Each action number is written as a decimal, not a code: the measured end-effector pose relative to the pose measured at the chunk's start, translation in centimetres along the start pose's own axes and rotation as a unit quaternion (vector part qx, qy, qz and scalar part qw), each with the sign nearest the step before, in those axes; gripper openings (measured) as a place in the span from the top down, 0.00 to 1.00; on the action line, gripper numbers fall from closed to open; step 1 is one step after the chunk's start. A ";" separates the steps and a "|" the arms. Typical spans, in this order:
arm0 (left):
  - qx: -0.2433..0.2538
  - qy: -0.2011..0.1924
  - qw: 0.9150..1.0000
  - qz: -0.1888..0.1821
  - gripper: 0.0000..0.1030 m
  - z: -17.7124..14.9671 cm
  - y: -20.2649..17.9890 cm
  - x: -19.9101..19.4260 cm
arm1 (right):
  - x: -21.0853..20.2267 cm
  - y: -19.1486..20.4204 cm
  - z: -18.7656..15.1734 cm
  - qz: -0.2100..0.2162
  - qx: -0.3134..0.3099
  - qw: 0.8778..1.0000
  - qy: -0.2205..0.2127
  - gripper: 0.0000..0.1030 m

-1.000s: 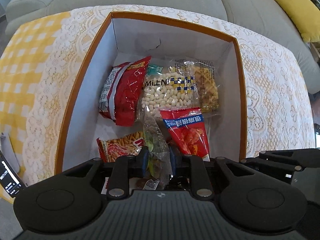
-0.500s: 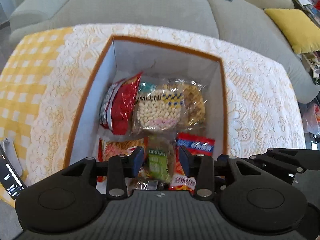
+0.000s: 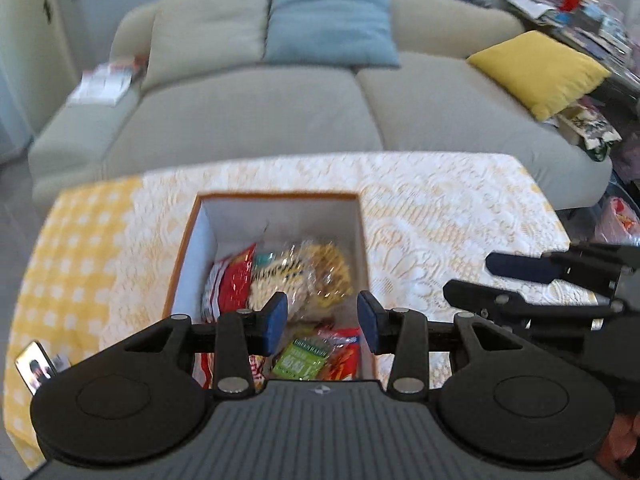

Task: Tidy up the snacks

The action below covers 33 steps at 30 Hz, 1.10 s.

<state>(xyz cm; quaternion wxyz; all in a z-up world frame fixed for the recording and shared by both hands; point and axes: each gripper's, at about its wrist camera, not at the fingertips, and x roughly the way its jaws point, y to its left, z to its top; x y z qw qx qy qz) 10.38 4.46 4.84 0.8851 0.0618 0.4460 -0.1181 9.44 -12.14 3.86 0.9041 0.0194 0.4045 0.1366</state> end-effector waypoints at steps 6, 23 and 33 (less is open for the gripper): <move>0.032 -0.055 0.998 0.029 0.53 -2.4 -3.6 -3.6 | -5.4 -0.5 -1.8 -0.022 -0.012 0.998 -0.063 0.44; -0.038 -0.053 0.997 0.033 0.53 -10.6 -5.7 -4.6 | -11.9 -0.1 -11.2 -0.086 0.007 0.989 -0.120 0.44; -0.032 0.001 0.999 0.037 0.53 -12.5 -7.1 -1.4 | -9.7 -1.2 -13.7 -0.088 0.035 0.992 -0.083 0.44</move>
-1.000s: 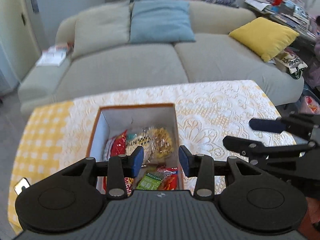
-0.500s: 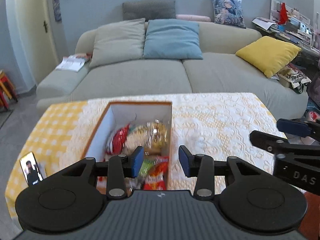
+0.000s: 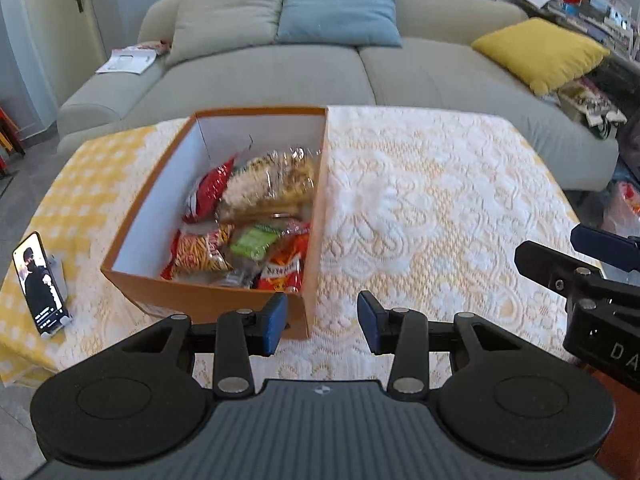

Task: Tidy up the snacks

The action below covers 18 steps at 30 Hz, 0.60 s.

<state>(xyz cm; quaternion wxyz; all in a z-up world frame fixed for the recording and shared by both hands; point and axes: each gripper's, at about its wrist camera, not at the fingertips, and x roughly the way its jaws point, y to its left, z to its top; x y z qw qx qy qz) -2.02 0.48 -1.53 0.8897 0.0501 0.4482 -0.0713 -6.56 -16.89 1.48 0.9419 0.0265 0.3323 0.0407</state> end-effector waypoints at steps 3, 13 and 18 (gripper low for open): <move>0.004 0.010 1.000 0.000 0.53 -0.4 -0.3 0.5 | 0.5 0.1 -0.6 -0.002 -0.001 1.000 0.009 0.44; 0.010 0.014 1.000 -0.003 0.53 -0.4 -1.0 0.4 | 0.9 -0.5 -1.1 -0.010 0.008 1.000 0.016 0.44; 0.012 0.011 1.000 -0.004 0.53 -0.5 -1.2 -0.2 | 0.3 -0.4 -1.1 -0.012 0.007 1.000 0.010 0.44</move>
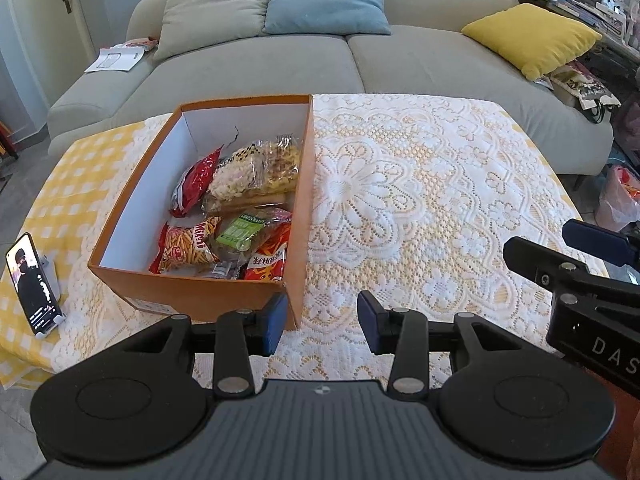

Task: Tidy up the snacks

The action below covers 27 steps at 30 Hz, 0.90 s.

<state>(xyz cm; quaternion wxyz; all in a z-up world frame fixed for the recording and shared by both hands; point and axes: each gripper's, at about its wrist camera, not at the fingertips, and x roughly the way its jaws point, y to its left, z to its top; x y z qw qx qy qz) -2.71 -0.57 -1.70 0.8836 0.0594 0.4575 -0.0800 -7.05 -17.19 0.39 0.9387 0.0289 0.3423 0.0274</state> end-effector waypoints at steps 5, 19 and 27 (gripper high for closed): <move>-0.001 -0.004 1.000 0.001 0.53 0.0 -0.1 -0.3 | -0.6 0.1 0.0 -0.002 -0.003 1.000 -0.007 0.44; 0.007 -0.004 1.000 0.003 0.53 0.0 -0.7 -0.1 | -0.4 -0.6 -0.3 -0.006 0.012 1.000 0.000 0.44; 0.009 -0.005 1.000 -0.001 0.53 -0.1 -0.6 -0.2 | -0.4 -0.5 -0.3 -0.004 0.008 1.000 -0.001 0.44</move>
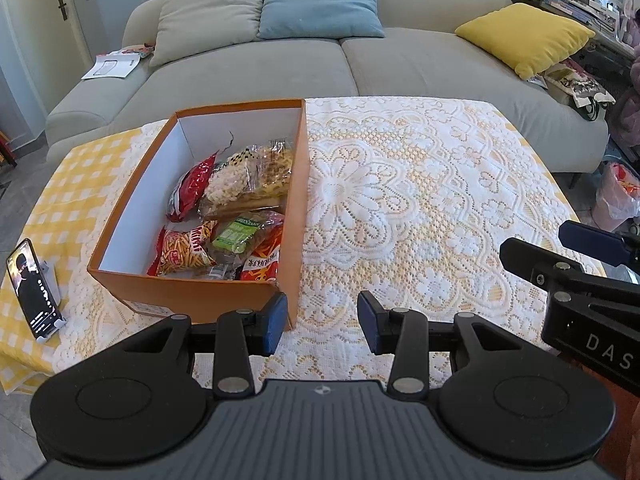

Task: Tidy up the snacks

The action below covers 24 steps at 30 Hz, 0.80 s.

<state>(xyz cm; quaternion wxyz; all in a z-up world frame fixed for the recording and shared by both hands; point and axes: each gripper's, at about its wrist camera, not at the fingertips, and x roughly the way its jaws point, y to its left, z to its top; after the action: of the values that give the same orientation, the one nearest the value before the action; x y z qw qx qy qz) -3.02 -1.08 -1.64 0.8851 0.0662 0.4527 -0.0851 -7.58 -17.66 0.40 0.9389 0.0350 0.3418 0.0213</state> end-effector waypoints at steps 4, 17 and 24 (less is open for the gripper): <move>-0.001 0.001 1.000 -0.001 0.53 0.0 0.0 0.0 | 0.0 -0.1 0.0 0.000 0.000 1.000 0.001 0.44; -0.001 0.000 1.000 -0.001 0.53 -0.1 -0.1 0.0 | 0.1 -0.1 -0.2 0.001 -0.001 1.000 0.003 0.44; 0.001 0.000 1.000 -0.003 0.53 -0.1 -0.2 -0.1 | 0.3 -0.1 -0.4 0.004 -0.002 1.000 0.009 0.44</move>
<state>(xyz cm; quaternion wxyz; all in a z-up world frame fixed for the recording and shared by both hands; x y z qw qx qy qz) -3.20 -1.20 -1.60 0.8849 0.0651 0.4526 -0.0885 -7.57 -17.74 -0.10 0.9357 0.0347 0.3500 0.0263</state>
